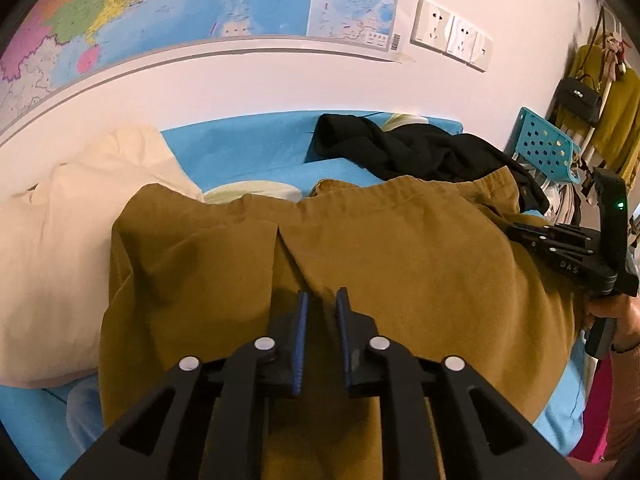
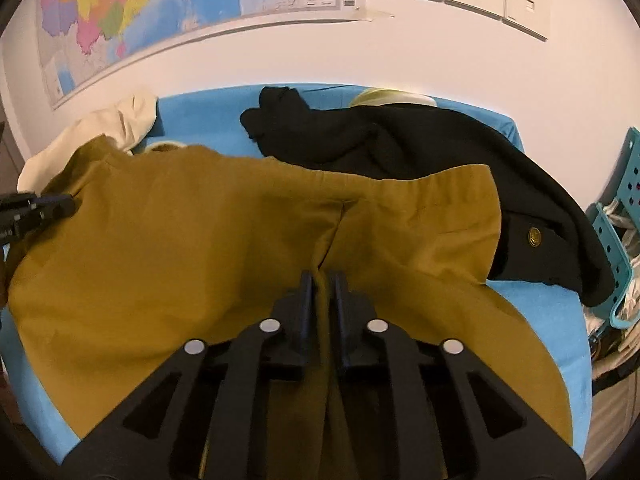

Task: Fold large clothes
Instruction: 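Pinch the folded shirt with both grippers and tug it to straighten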

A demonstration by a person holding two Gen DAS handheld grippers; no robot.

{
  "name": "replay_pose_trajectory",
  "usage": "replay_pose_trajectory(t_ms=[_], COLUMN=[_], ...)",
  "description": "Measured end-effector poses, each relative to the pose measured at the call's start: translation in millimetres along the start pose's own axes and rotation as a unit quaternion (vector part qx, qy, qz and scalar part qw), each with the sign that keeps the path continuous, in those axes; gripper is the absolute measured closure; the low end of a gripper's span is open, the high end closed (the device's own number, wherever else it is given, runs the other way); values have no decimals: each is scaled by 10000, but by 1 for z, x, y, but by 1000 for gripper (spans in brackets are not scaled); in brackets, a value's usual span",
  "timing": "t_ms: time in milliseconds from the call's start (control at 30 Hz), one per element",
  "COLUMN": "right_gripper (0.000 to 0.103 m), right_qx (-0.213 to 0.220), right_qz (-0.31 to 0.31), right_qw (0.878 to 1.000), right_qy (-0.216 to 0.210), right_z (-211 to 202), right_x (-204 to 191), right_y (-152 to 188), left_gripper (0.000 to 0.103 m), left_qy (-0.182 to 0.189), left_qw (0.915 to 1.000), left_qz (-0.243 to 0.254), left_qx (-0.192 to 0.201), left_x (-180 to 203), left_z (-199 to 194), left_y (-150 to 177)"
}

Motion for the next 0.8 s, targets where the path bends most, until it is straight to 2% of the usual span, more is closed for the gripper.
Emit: replay_pose_trajectory(t_ms=[67,100,133,200,300,433,500,567,600,700,767,800], right_gripper=[72,58,57,56,52,52,52,54,55,54,53,52], right_qx=[59,189,350,622,850,568,251,242,274,405,637,716], right_qz=[72,159,205,190,78,354,653,1118,1239,1137,1071,1077], right_qw=[9999,9997,9992,9979,9959,9970,9970,9904,9881,9899,9894,9887], right_qy=[55,77,13,-74,-316,-394,-326,-777,-864,-741,-745,-760], right_z=[-8,-17,-25,-41,-46,-20,-1,10,9,-7,-28,-35], right_x=[1,2,1,-6,-14,2,19,31,34,32,30,31], right_y=[-1,-2,-4,-10,-20,-15,-2,7,9,6,5,6], left_gripper=[83,75,71,62,57,54,54,53,53,53,52,49], left_qy=[-5,-16,-34,-4,40,67,146,266,290,220,175,244], left_qw=[10000,10000,10000,10000,10000,9997,9993,9987,9986,9987,9991,9991], left_qz=[-23,-32,-30,-23,-67,-191,-289,-372,-390,-439,-388,-312], left_qx=[12,27,55,68,18,-108,-164,-207,-215,-156,23,153], left_x=[-2,-3,-4,-4,-6,-15,-20,-23,-24,-24,-23,-21], left_z=[-1,-3,-3,-5,-1,8,12,13,13,9,-4,-14], left_y=[0,0,0,-1,-2,1,2,2,2,1,2,3])
Point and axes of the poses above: each gripper's, at about its wrist camera, not at the fingertips, and z roughly the way its jaws point, x to its right, y to its underside, the point moved 6 cm from there along z, roughly the way its jaws point, and after that the axes turned 13 degrees about -z, right-handed, at the moved point
